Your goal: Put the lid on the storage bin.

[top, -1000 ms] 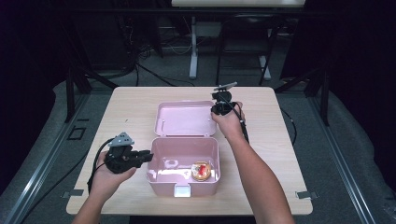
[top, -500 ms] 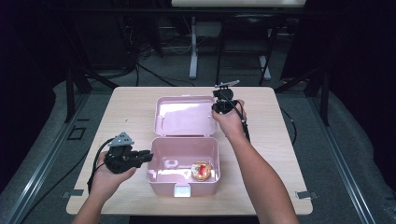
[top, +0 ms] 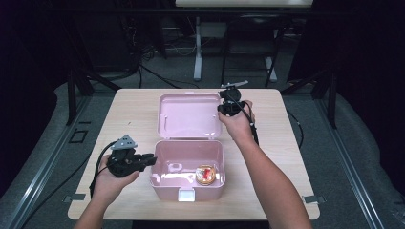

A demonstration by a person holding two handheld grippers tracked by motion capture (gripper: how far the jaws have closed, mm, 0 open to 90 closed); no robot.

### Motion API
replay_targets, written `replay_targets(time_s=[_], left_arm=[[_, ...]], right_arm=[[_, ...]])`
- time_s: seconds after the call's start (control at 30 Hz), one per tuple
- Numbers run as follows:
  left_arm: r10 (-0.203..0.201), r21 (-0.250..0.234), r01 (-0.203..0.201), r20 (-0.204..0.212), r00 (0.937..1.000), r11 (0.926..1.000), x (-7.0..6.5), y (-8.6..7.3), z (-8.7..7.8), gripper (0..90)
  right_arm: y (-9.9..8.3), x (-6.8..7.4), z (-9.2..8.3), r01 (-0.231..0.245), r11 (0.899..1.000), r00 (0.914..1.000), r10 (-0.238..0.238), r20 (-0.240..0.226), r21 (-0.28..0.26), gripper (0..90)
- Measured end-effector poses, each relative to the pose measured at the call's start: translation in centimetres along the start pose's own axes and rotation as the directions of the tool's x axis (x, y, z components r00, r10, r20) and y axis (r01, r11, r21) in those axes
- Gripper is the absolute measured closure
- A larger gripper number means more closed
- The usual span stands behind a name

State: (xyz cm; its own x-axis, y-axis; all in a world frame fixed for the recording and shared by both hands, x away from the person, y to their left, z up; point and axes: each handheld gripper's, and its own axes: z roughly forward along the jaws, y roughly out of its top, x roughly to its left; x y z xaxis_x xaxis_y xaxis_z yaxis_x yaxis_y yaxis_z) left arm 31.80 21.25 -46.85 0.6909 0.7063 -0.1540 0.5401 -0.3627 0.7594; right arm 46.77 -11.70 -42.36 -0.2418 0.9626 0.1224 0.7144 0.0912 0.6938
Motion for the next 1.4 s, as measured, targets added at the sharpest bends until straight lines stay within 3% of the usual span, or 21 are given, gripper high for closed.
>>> replay_targets(time_s=[0.2, 1.4], left_arm=[[-0.004, 0.0, 0.004, -0.001, 1.0, 1.0, 0.0, 0.0, 0.0, 76.2], [-0.009, -0.001, 0.009, 0.0, 1.0, 1.0, 0.1, 0.0, 0.0, 76.3]], right_arm=[[-0.1, 0.4, -1.0, 0.037, 0.999, 0.9992, -0.036, 0.015, -0.033, 86.2], [-1.5, 0.8, -5.3, 0.099, 0.985, 0.9939, -0.105, -0.033, -0.144, 86.6]])
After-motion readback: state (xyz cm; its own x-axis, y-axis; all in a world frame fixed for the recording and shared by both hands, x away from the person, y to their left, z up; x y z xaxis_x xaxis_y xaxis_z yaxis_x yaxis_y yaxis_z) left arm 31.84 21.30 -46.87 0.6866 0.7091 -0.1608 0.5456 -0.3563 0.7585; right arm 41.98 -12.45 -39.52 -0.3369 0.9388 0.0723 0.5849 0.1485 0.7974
